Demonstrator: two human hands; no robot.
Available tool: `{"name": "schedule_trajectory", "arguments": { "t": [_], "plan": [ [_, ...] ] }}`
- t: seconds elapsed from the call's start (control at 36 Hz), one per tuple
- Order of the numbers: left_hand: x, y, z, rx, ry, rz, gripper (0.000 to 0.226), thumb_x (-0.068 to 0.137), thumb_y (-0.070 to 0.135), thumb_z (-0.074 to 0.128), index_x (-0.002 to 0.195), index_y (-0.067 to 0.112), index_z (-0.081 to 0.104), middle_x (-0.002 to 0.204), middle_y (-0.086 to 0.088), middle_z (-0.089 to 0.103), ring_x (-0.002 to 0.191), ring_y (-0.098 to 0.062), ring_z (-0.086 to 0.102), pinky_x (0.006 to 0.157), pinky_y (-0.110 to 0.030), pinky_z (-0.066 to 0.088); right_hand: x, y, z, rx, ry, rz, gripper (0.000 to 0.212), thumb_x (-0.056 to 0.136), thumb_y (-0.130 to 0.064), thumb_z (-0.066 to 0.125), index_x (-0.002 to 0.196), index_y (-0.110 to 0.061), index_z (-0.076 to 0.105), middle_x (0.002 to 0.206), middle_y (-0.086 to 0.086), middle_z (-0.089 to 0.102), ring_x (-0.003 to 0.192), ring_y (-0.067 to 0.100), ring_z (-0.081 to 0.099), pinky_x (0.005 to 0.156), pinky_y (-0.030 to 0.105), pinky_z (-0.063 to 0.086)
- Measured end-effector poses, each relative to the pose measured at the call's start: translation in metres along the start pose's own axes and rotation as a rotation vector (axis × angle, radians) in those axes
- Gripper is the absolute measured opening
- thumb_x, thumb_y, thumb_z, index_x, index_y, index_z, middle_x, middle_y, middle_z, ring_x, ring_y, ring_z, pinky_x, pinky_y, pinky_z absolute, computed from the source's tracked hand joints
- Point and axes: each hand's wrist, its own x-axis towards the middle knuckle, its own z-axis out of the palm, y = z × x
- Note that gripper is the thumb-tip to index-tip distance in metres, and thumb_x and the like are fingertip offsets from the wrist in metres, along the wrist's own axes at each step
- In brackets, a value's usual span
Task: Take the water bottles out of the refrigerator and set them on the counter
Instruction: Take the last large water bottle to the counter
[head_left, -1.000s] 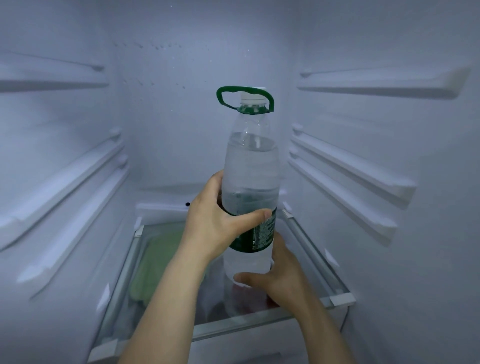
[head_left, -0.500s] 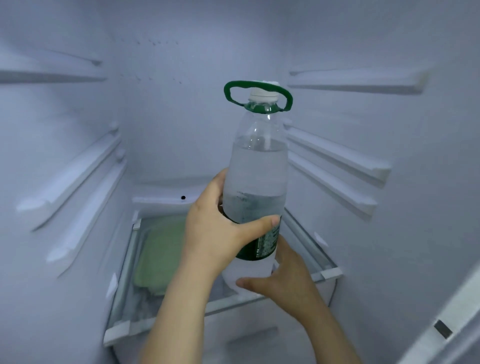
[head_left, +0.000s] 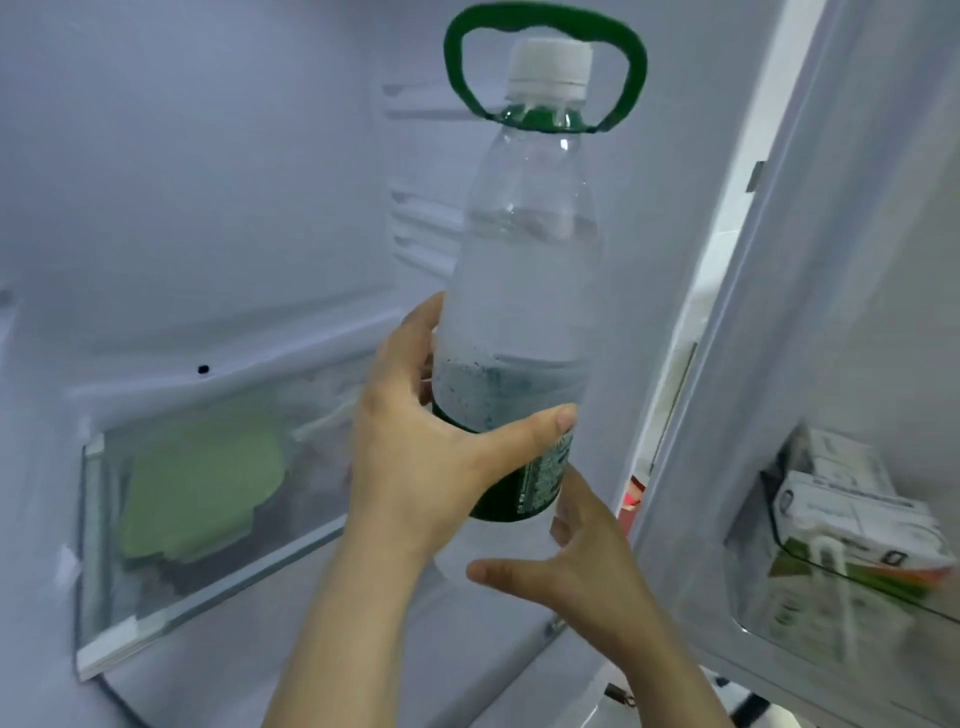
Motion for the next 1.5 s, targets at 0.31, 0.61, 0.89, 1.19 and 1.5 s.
{"name": "schedule_trajectory", "arguments": {
  "t": [0.31,0.61,0.89,1.19,1.5],
  "plan": [
    [-0.041,0.055,0.06,-0.065,-0.111,0.087,0.076,0.048,0.046,0.089,0.117,0.041,0.057,0.118,0.008,0.065,0.108,-0.007,0.064,0.084,-0.037,0.057,-0.083,-0.021,-0.064,-0.023,0.106,0.012,0.077,0.055,-0.013,0.093,0.113,-0.046,0.055,0.111,-0.031,0.066,0.105,-0.011,0.06,0.083,0.006,0.046],
    [-0.117,0.111,0.121,-0.118,-0.147,0.082,0.08,0.046,0.048,0.089,0.119,0.036,0.057,0.123,-0.002,0.064,0.11,-0.018,0.065,0.087,-0.043,0.056,-0.182,-0.031,-0.137,-0.097,0.142,-0.007,0.069,0.056,-0.015,0.092,0.108,-0.046,0.06,0.11,-0.025,0.069,0.107,-0.005,0.062,0.094,0.026,0.05],
    [-0.175,0.157,0.186,-0.148,-0.261,0.109,0.075,0.047,0.05,0.086,0.115,0.035,0.058,0.112,0.01,0.068,0.103,-0.008,0.066,0.082,-0.035,0.057,-0.265,-0.03,-0.201,-0.163,0.272,0.092,0.063,0.056,-0.012,0.091,0.108,-0.036,0.063,0.109,-0.02,0.07,0.105,-0.002,0.064,0.097,0.032,0.049],
    [-0.201,0.188,0.277,-0.306,-0.552,0.177,0.078,0.046,0.058,0.083,0.115,0.032,0.057,0.11,0.01,0.067,0.101,-0.012,0.066,0.077,-0.035,0.059,-0.347,-0.034,-0.27,-0.304,0.588,0.198,0.065,0.054,-0.014,0.092,0.105,-0.042,0.065,0.103,-0.024,0.071,0.101,-0.003,0.065,0.09,0.019,0.049],
    [-0.238,0.216,0.347,-0.563,-0.919,0.121,0.084,0.036,0.057,0.085,0.113,0.039,0.057,0.108,0.014,0.069,0.101,-0.011,0.066,0.078,-0.039,0.059,-0.419,-0.039,-0.286,-0.348,0.989,0.428,0.077,0.05,-0.023,0.094,0.112,-0.049,0.058,0.111,-0.025,0.068,0.107,-0.002,0.063,0.096,0.032,0.051]
  ]
}}
